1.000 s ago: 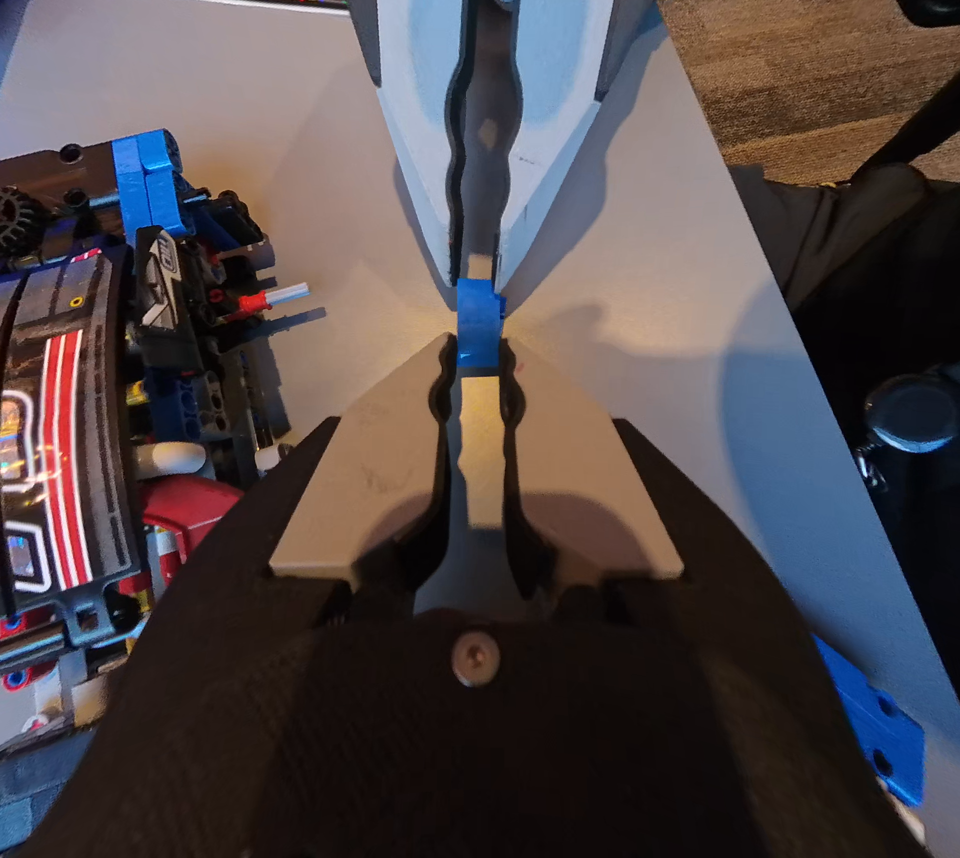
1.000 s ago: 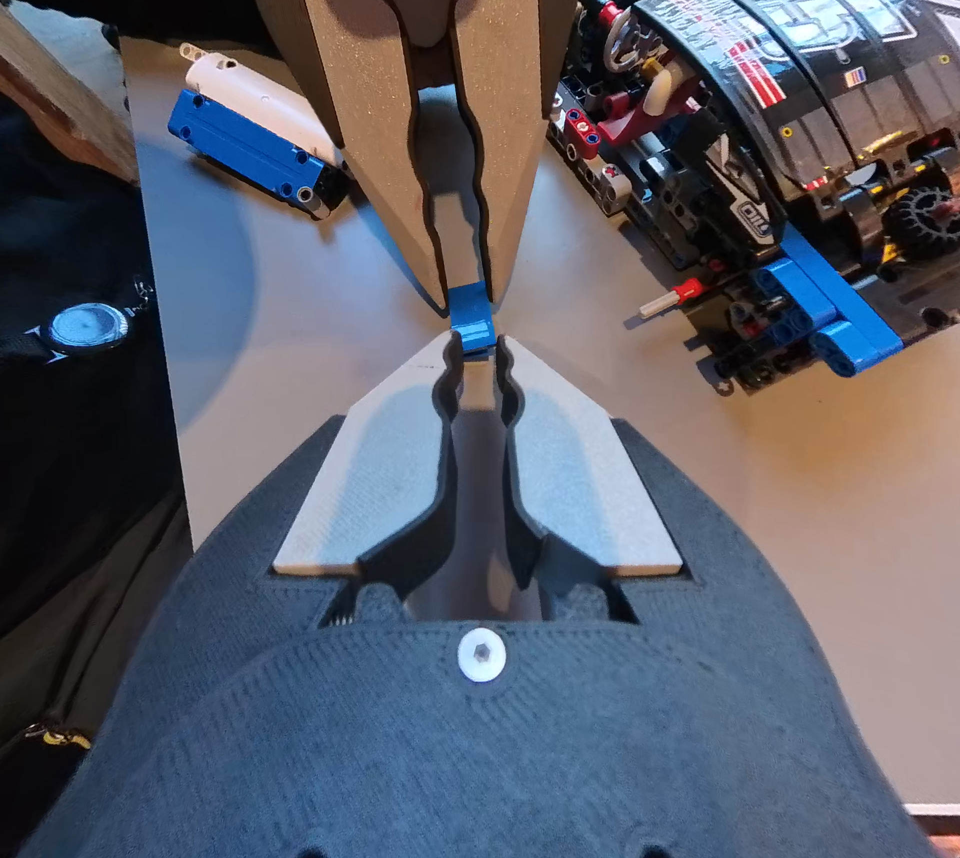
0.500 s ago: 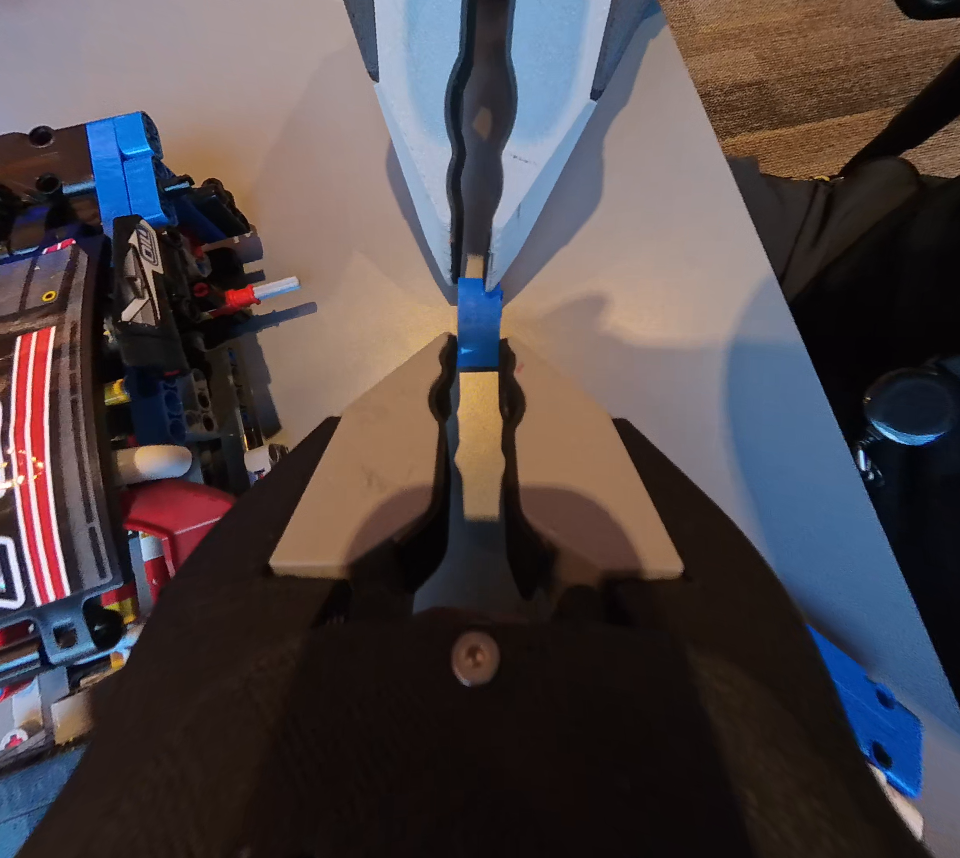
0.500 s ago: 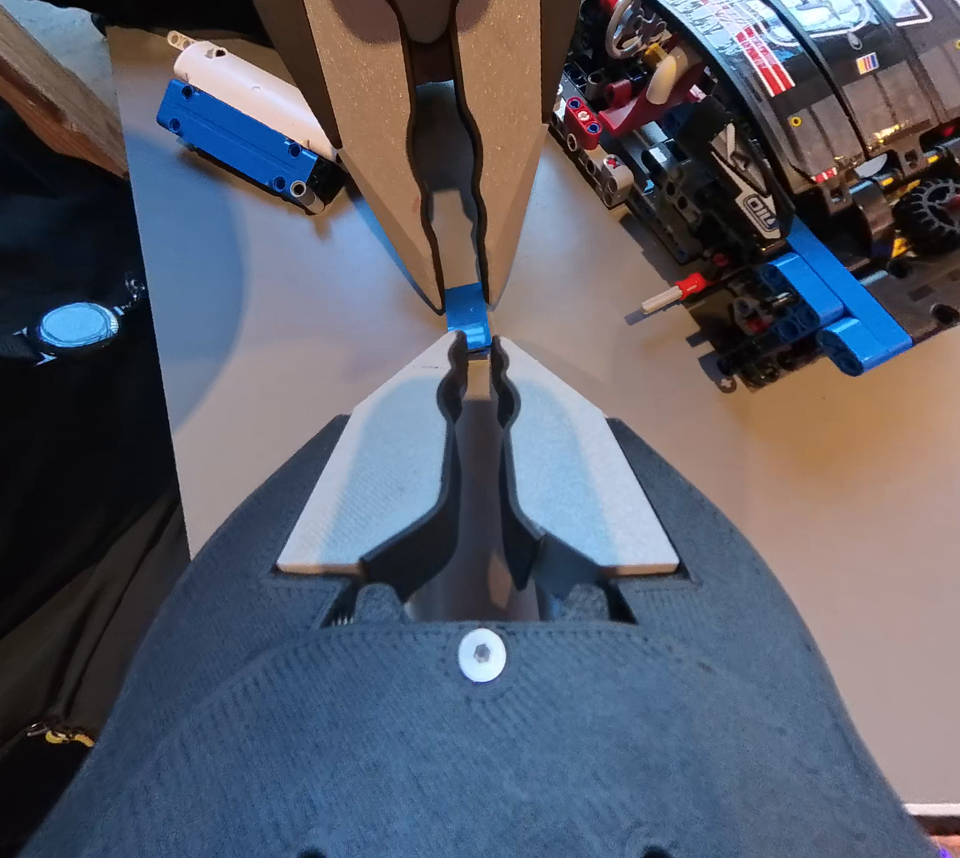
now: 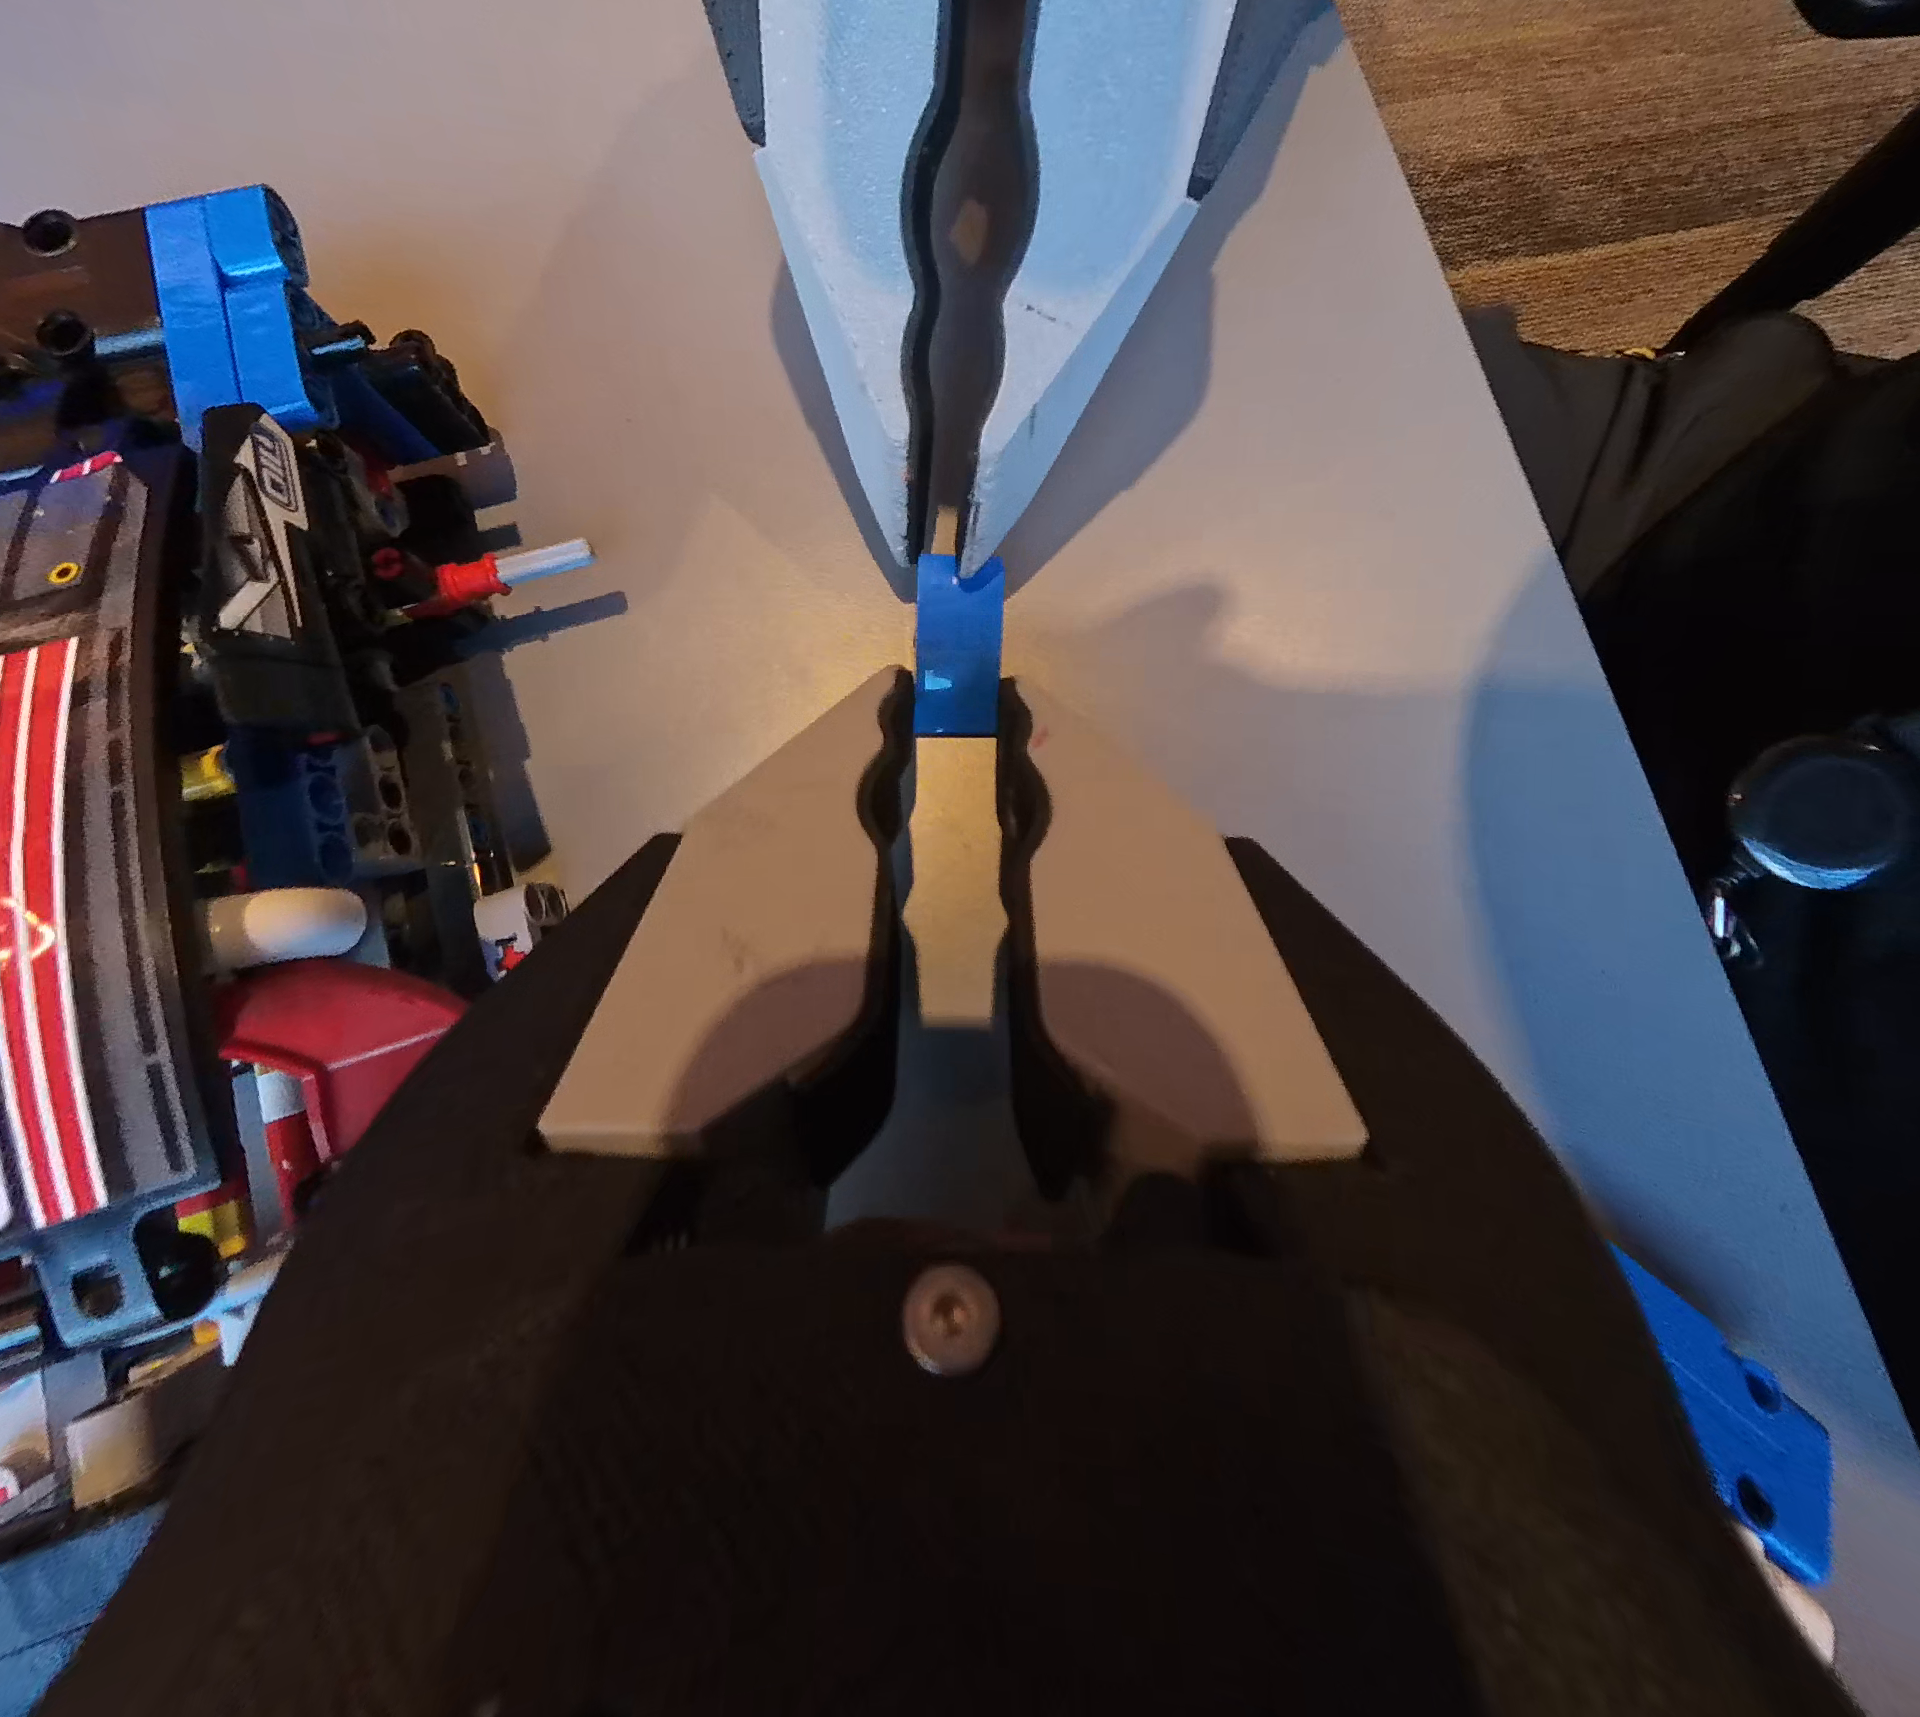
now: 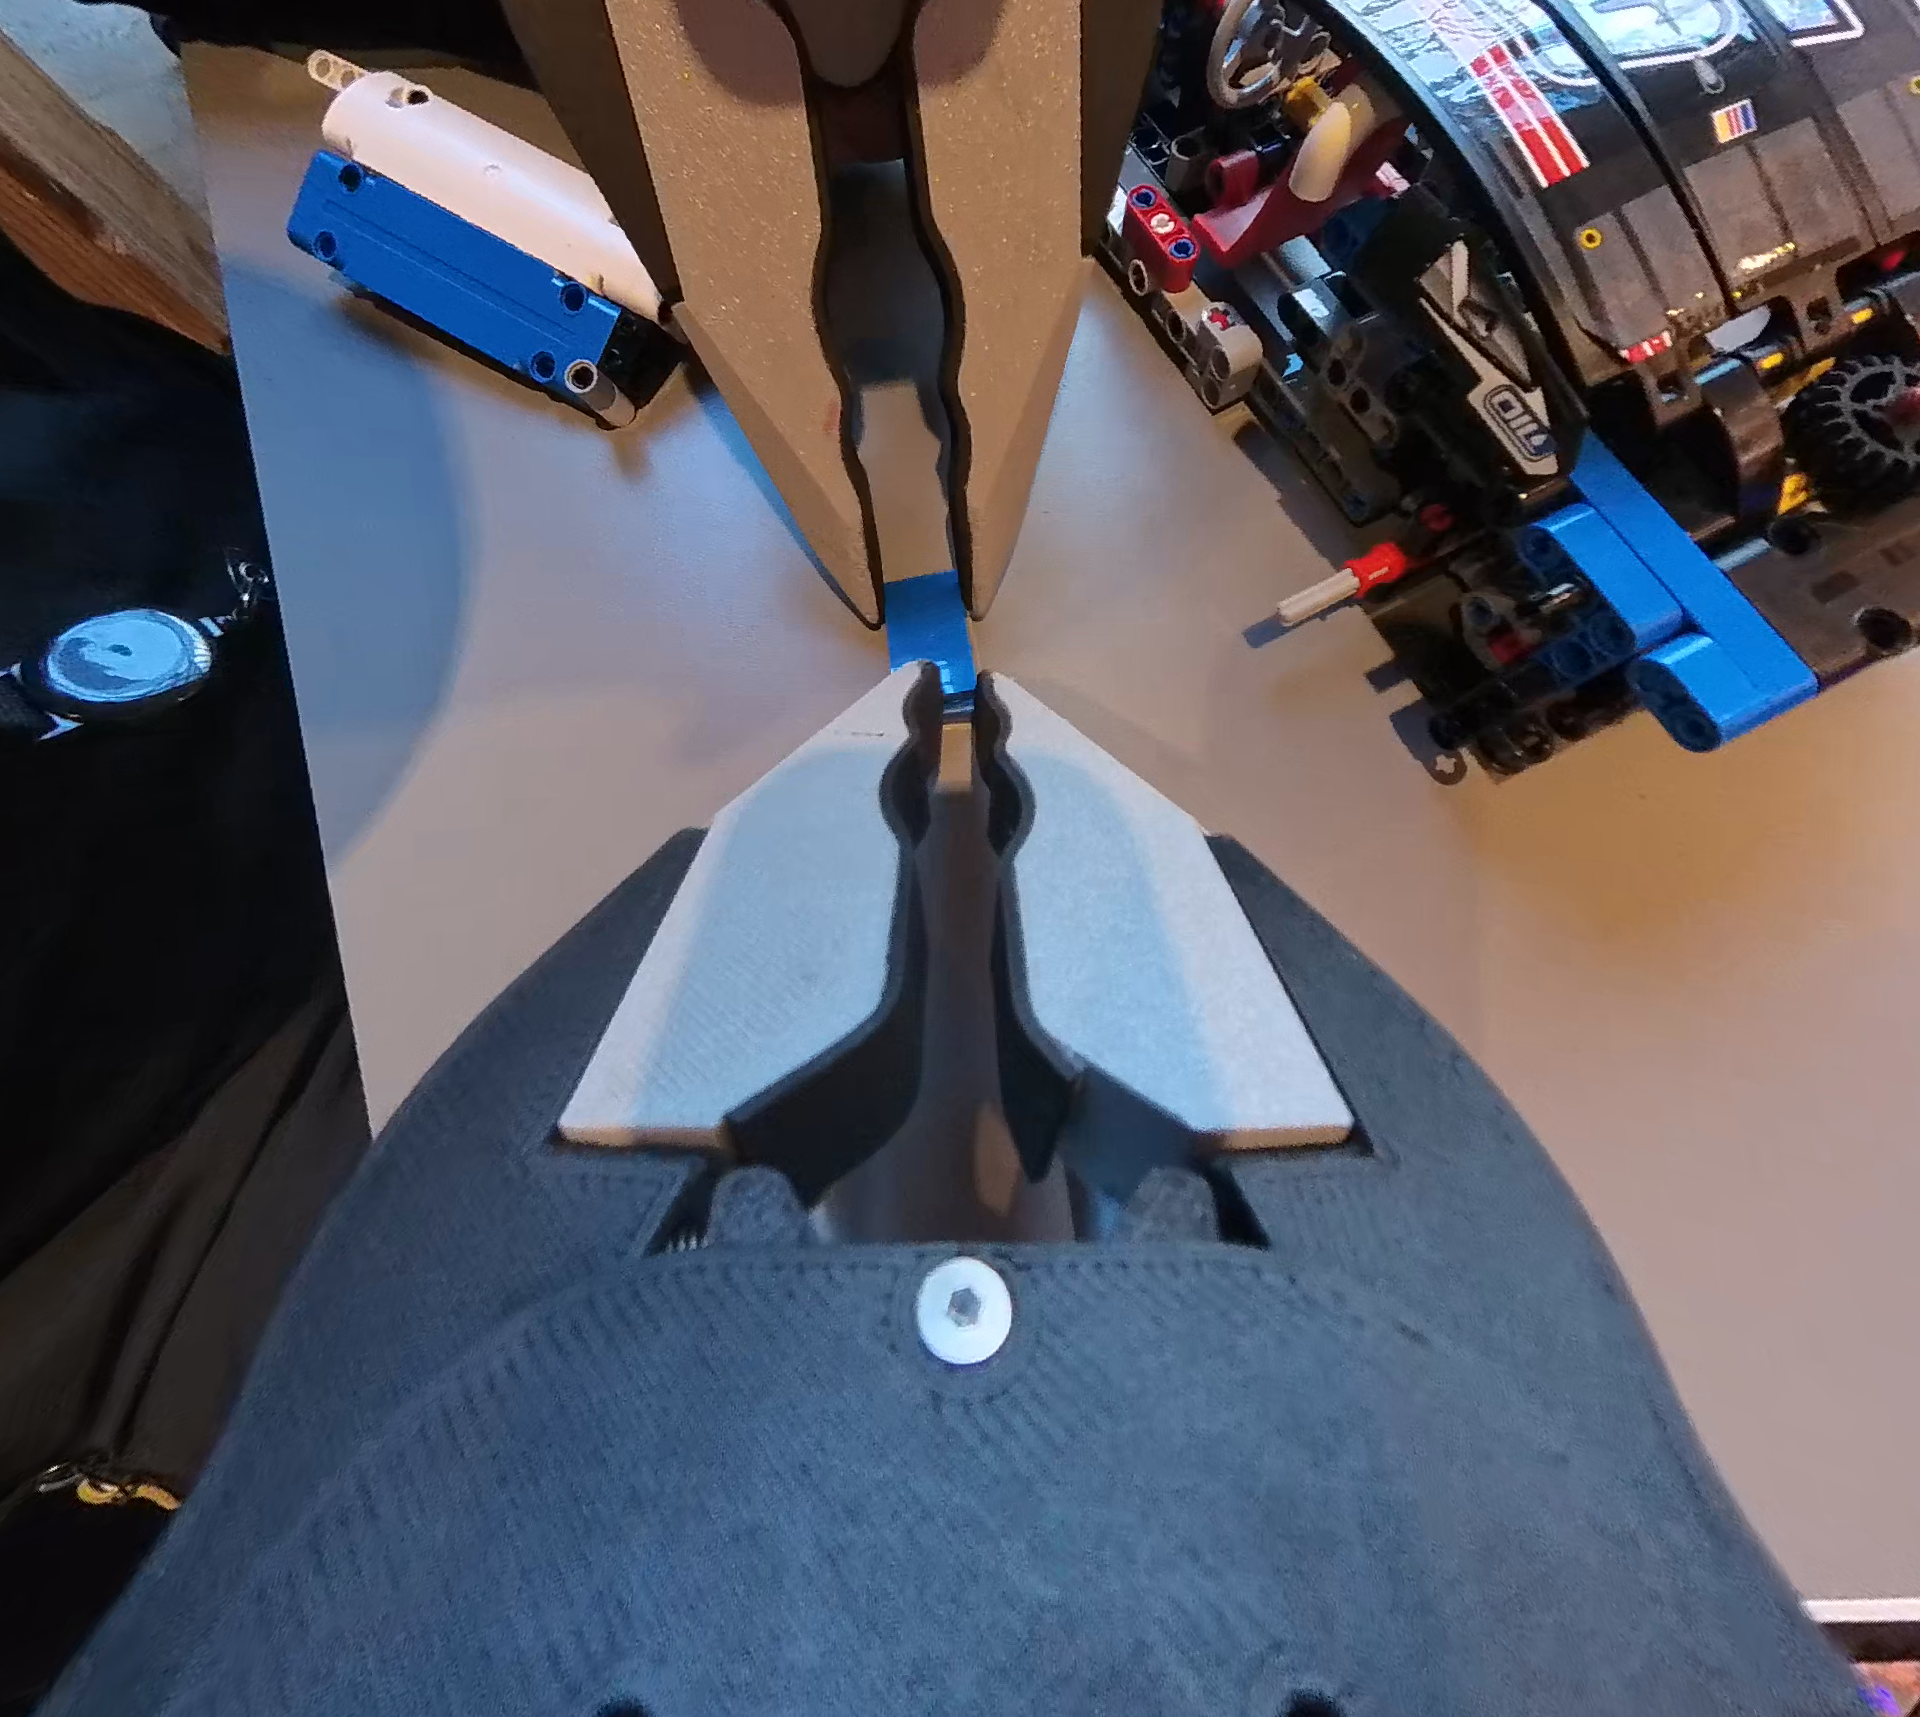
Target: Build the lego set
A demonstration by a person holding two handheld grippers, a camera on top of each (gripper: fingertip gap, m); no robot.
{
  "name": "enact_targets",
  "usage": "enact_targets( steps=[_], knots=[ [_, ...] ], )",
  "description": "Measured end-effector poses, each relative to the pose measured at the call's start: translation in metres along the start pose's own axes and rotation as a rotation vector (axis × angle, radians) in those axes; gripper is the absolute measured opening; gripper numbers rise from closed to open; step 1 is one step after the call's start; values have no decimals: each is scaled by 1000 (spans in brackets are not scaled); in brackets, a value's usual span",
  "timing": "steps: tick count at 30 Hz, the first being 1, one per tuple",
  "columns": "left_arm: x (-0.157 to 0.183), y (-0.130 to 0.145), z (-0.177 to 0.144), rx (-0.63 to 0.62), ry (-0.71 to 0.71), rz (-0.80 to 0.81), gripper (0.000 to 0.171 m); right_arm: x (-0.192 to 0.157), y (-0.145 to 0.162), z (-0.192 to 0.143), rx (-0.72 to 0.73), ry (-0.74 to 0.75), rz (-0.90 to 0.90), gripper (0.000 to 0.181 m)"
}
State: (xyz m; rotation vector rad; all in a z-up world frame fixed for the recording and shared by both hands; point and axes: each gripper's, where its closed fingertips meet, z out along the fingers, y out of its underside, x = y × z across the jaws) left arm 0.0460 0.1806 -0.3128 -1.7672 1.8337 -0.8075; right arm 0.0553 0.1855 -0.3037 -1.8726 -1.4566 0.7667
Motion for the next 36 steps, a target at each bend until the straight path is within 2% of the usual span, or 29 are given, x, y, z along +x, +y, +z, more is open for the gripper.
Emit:
enact_targets(
  steps=[16, 28, 32, 36],
  knots=[
    [-3, -1, 0, -1, -9, -11, 14, 2, 2, -1, -11, 25, -5, 0],
    [1, -7, 6, -30, 23, 22, 14, 3, 2, 2, -108, 141, -113, 0],
    [1, -7, 6, -32, 16, 1, 14, 3, 2, 2, -93, 132, -87, 0],
    [1, -6, 6, -38, 15, -18, 14, 2, 1, 1, -57, 72, 23, 0]
  ],
)
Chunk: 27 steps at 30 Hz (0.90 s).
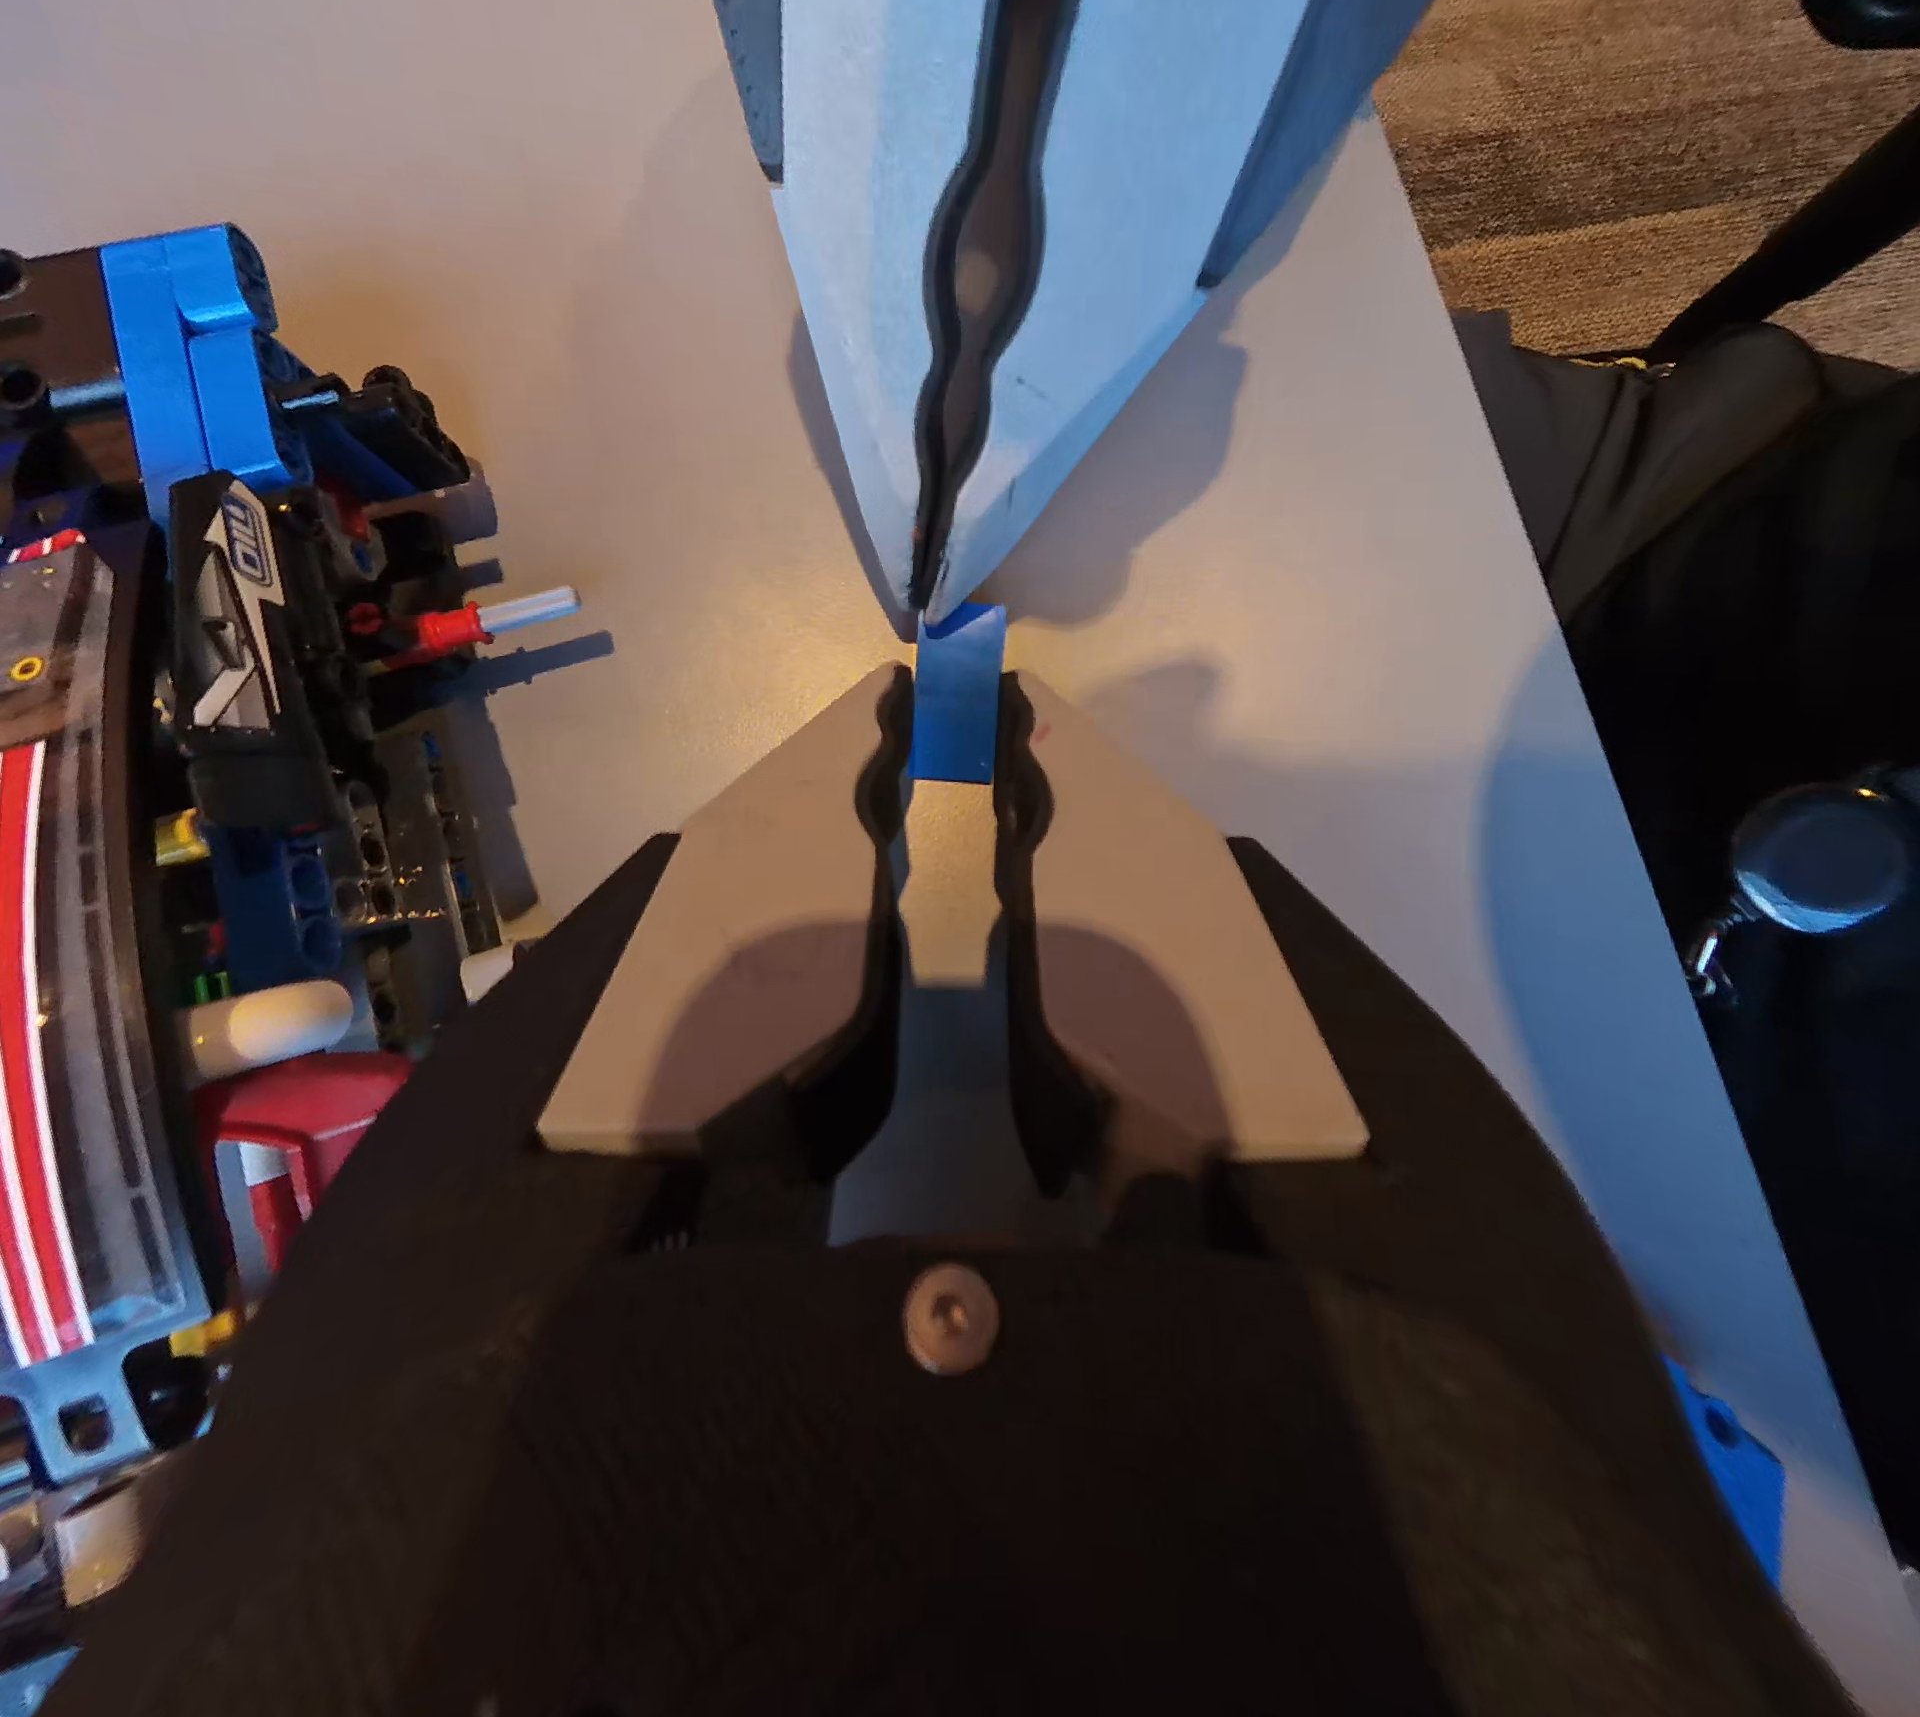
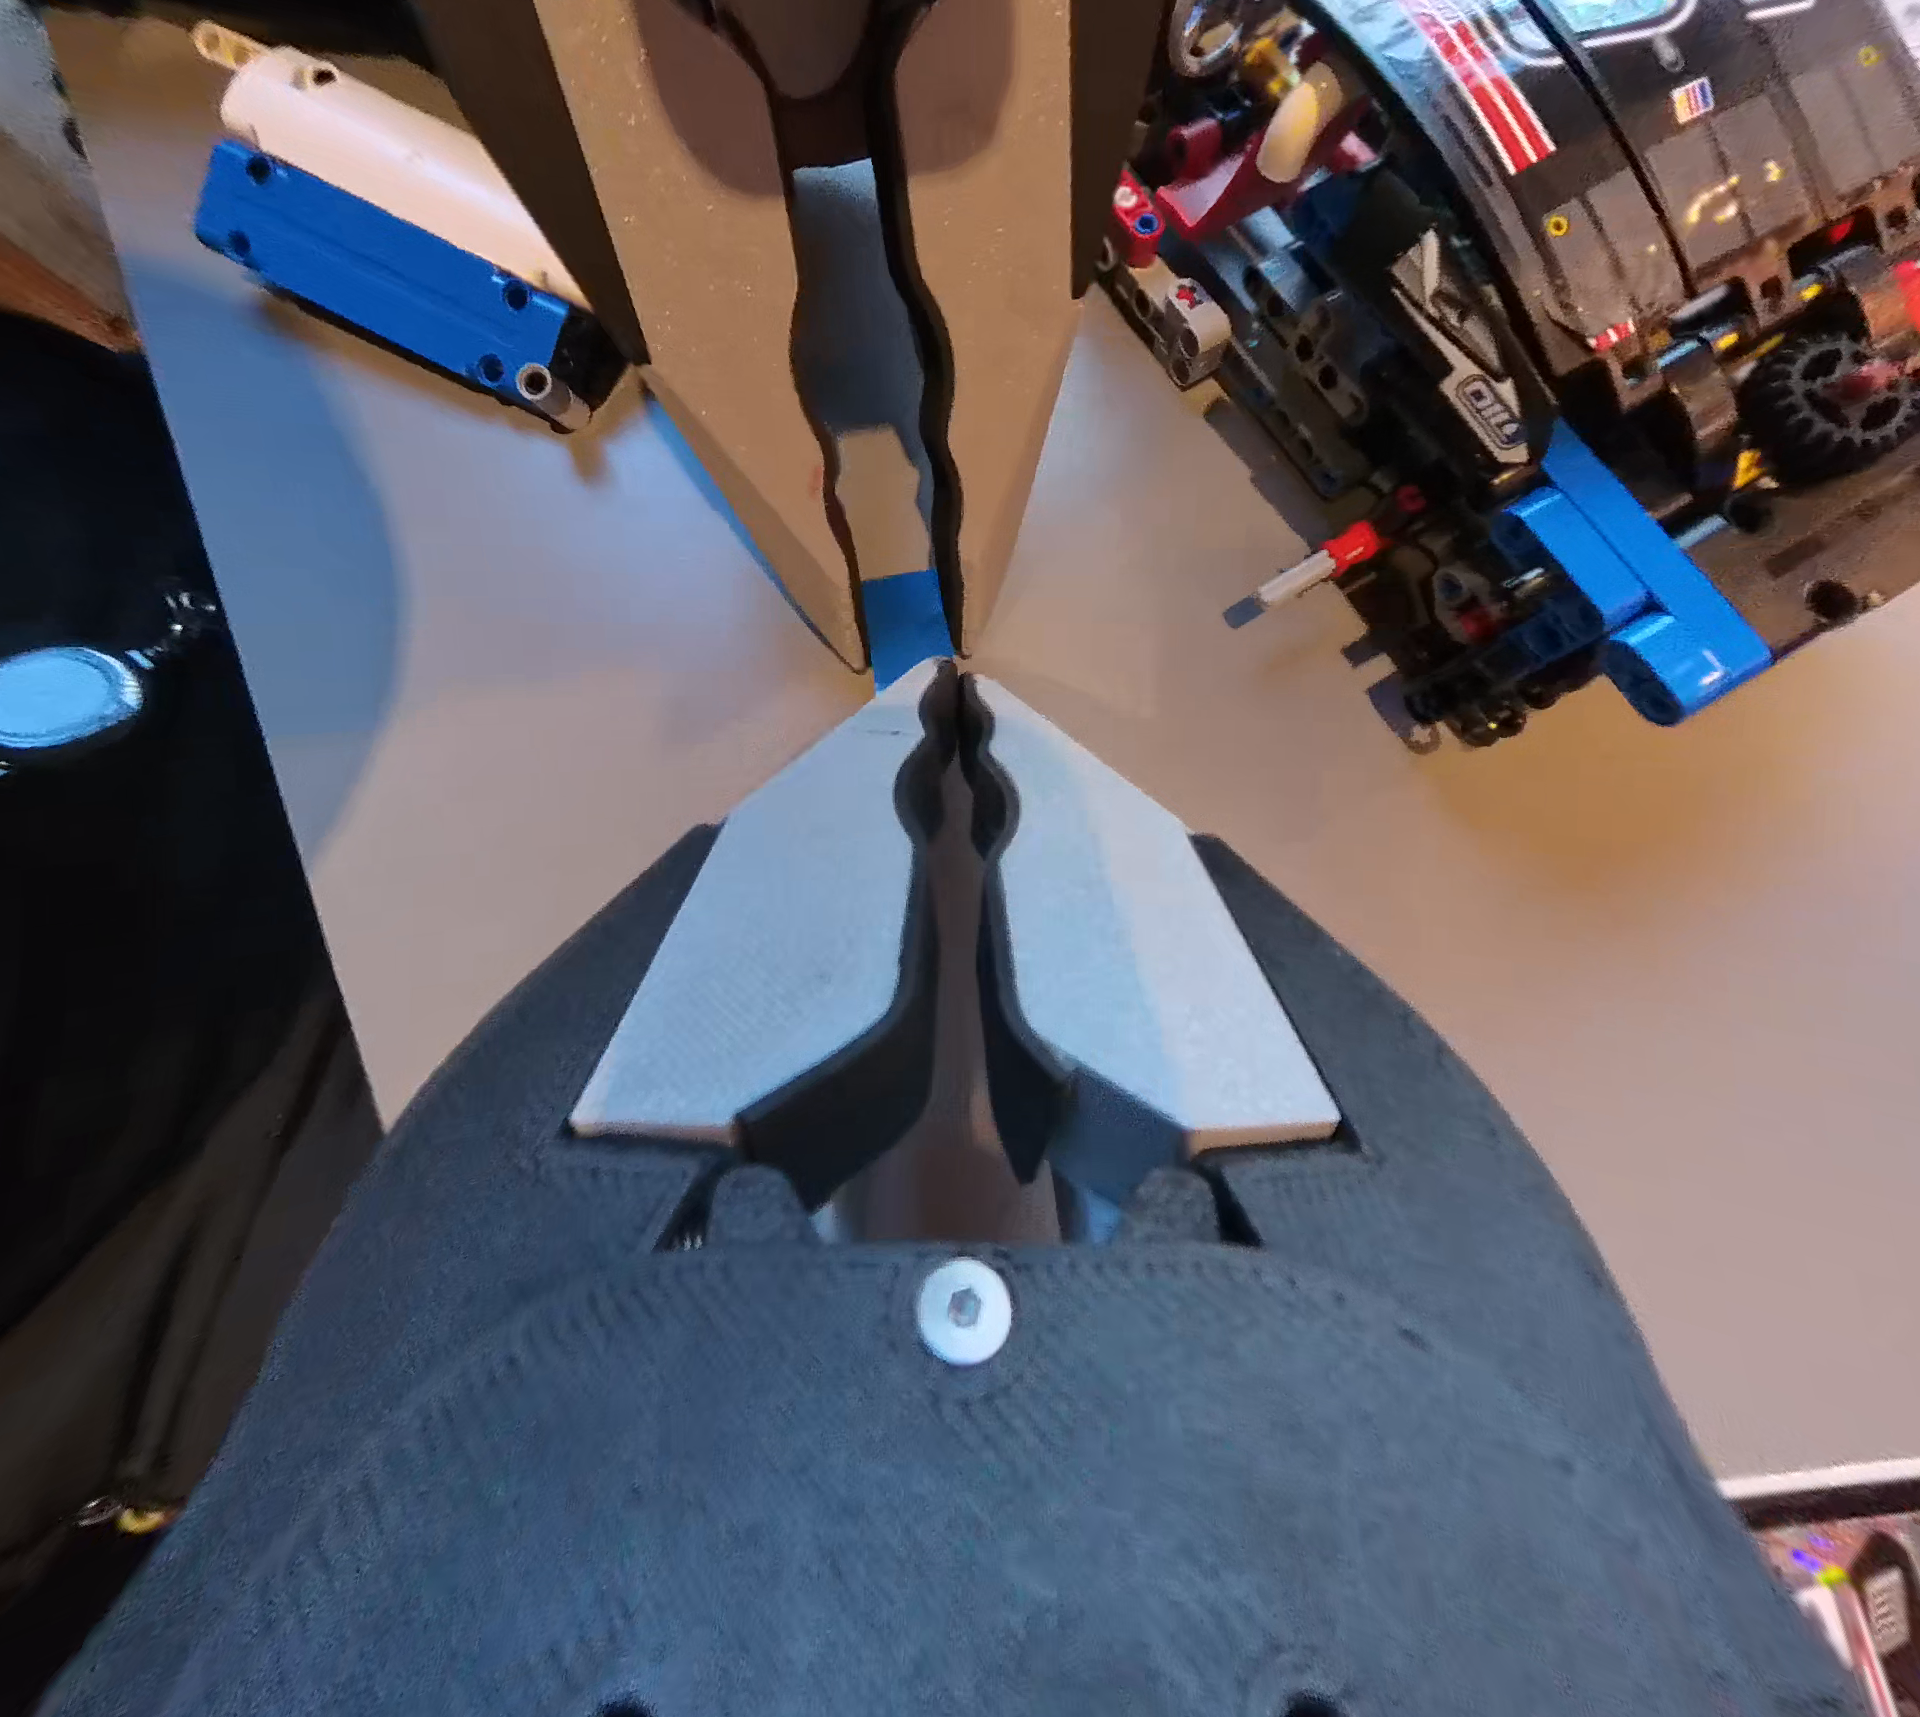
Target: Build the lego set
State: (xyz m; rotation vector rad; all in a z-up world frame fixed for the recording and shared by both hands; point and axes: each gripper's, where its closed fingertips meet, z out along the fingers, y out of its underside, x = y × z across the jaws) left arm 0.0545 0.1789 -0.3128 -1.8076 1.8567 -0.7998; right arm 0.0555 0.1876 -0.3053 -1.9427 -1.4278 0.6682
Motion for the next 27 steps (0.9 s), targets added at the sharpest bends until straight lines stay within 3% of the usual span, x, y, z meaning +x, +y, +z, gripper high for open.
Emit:
enact_targets(
  steps=[4, 6, 11, 19, 24, 27],
  knots=[
    [0, 0, 0, -1, -10, 2, 14, -8, -17, -8, 63, -36, 0, 0],
    [0, 0, 0, -1, -8, -5, 14, -7, -6, -2, -20, -32, 4, 0],
    [0, 0, 1, -5, -14, -8, 14, -6, -2, 0, -71, -1, -26, 0],
    [0, -1, 1, -11, -23, -7, 14, -8, -9, -11, -40, 3, -26, 0],
    [-3, 0, 1, -8, -30, -14, 14, -4, 8, -5, -97, 15, -11, 0],
    [-3, 0, 1, -5, -32, -15, 14, 2, -9, -15, 31, 22, 29, 0]
  ],
)
